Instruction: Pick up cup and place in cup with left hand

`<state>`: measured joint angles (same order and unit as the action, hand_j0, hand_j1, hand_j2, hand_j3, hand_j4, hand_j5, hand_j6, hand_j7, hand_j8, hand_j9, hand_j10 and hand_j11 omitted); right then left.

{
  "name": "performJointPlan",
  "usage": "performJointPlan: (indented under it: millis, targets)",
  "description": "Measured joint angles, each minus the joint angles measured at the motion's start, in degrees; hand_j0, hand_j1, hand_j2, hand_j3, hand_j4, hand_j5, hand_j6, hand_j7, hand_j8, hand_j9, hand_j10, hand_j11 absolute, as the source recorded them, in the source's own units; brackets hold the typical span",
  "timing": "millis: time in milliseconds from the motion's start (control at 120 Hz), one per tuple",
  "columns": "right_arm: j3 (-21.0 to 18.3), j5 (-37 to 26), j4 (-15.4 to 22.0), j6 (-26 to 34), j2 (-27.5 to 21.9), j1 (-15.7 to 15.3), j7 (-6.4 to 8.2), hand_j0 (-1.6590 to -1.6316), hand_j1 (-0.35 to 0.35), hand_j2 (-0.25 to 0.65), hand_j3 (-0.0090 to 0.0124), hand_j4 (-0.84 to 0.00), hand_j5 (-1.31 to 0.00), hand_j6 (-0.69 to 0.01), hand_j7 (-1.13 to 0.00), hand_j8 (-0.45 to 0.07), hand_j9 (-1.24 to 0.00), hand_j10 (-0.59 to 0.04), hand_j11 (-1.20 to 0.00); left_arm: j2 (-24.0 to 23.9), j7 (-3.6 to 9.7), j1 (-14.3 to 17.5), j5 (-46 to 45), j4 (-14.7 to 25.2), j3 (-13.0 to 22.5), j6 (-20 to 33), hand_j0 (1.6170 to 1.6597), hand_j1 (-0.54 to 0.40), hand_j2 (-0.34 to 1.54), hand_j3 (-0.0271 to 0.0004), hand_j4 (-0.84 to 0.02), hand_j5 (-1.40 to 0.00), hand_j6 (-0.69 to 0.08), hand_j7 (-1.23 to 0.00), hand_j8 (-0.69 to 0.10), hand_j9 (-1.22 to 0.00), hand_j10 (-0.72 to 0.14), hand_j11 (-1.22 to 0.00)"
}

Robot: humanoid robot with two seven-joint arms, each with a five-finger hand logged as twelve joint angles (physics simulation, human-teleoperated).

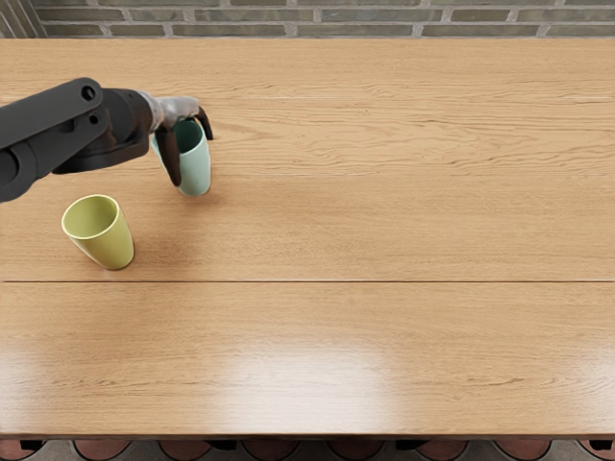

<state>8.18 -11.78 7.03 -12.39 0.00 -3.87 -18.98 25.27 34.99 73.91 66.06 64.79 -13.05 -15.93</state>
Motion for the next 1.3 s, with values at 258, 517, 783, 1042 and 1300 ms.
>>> performJointPlan:
  millis: [258, 517, 783, 1042, 1300]
  targets:
    - [0.0, 0.0, 0.0, 0.0, 0.0, 0.0, 0.0, -1.6581, -0.349, 0.0, 0.0, 0.0, 0.0, 0.0, 0.0, 0.0, 0.0, 0.0, 0.0, 5.6, -0.01, 2.1, -0.7, 9.5, -0.4, -0.2, 1.6546, -0.056, 0.12, 0.0, -0.4, -0.54, -0.355, -0.55, -0.346, -0.56, -0.382, -0.57]
    - [0.0, 0.0, 0.0, 0.0, 0.0, 0.0, 0.0, -1.6581, -0.349, 0.0, 0.0, 0.0, 0.0, 0.0, 0.0, 0.0, 0.0, 0.0, 0.0, 9.2, 0.0, 3.6, -2.3, 14.3, -0.4, -2.2, 1.6551, -0.044, 0.11, 0.0, -0.408, -0.53, -0.389, -0.54, -0.368, -0.55, -0.388, -0.55]
    - [0.0, 0.0, 0.0, 0.0, 0.0, 0.0, 0.0, -1.6581, -0.349, 0.0, 0.0, 0.0, 0.0, 0.0, 0.0, 0.0, 0.0, 0.0, 0.0, 17.1, 0.0, 4.0, -4.0, 22.8, -1.2, -3.0, 1.6554, -0.061, 0.14, 0.0, -0.417, -0.52, -0.374, -0.53, -0.368, -0.55, -0.393, -0.55]
    - [0.0, 0.0, 0.0, 0.0, 0.0, 0.0, 0.0, -1.6581, -0.349, 0.0, 0.0, 0.0, 0.0, 0.0, 0.0, 0.0, 0.0, 0.0, 0.0, 22.3, 0.0, 5.3, -6.7, 29.7, -2.5, -3.2, 1.6552, -0.062, 0.16, 0.0, -0.424, -0.51, -0.387, -0.52, -0.36, -0.55, -0.391, -0.55]
    - [0.0, 0.0, 0.0, 0.0, 0.0, 0.1, 0.0, -1.6581, -0.349, 0.0, 0.0, 0.0, 0.0, 0.0, 0.0, 0.0, 0.0, 0.0, 0.0, 30.1, 0.0, 8.2, -11.3, 34.7, -2.6, -4.7, 1.6555, -0.057, 0.13, 0.0, -0.416, -0.52, -0.374, -0.53, -0.379, -0.55, -0.396, -0.55]
